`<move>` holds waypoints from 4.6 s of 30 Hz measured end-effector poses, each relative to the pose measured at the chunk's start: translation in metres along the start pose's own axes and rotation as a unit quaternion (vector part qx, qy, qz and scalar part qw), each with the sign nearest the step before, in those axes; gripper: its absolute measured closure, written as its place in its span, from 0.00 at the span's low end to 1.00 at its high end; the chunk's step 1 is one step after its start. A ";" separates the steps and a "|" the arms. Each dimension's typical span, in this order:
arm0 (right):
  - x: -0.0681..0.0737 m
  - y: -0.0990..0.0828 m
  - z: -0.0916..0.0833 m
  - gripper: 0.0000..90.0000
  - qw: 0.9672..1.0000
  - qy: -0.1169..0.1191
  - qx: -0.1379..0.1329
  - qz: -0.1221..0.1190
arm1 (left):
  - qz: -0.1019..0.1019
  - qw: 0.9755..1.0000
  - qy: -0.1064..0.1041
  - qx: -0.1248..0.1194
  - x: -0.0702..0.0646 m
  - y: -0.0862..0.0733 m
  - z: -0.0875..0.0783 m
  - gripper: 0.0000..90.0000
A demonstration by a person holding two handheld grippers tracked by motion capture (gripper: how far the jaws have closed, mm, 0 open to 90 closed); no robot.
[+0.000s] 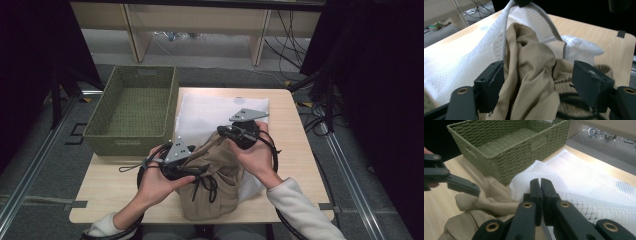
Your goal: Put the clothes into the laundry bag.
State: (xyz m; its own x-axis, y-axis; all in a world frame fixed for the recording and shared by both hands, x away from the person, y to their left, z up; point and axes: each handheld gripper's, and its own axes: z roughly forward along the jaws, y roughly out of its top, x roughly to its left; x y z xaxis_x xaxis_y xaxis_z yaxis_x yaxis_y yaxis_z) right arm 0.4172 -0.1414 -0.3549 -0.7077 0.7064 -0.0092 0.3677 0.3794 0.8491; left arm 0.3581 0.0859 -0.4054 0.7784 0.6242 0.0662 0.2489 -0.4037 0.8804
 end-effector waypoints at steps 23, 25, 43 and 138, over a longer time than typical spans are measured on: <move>0.001 -0.002 0.004 1.00 1.000 0.003 0.010 0.000 | 0.016 0.989 -0.004 0.149 0.004 -0.049 0.044 0.72; 0.001 -0.002 0.003 1.00 1.000 0.000 0.014 0.000 | 0.018 0.989 -0.009 0.148 0.005 -0.048 0.043 0.80; 0.003 0.000 0.001 1.00 1.000 -0.001 0.007 0.001 | -0.070 0.996 -0.055 0.020 0.006 -0.015 0.022 0.96; 0.015 0.006 -0.010 1.00 1.000 0.015 -0.012 0.001 | 0.037 0.999 -0.016 0.008 -0.012 -0.009 0.032 0.98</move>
State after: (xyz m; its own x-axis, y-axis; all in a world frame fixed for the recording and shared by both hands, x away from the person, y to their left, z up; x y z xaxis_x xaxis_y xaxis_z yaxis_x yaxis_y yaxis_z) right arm 0.4030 -0.1346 -0.3451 -0.7245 0.6893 0.0088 0.3554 0.3625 0.8615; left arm 0.3648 0.0604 -0.4294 0.8132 0.5706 0.1147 0.2000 -0.4589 0.8657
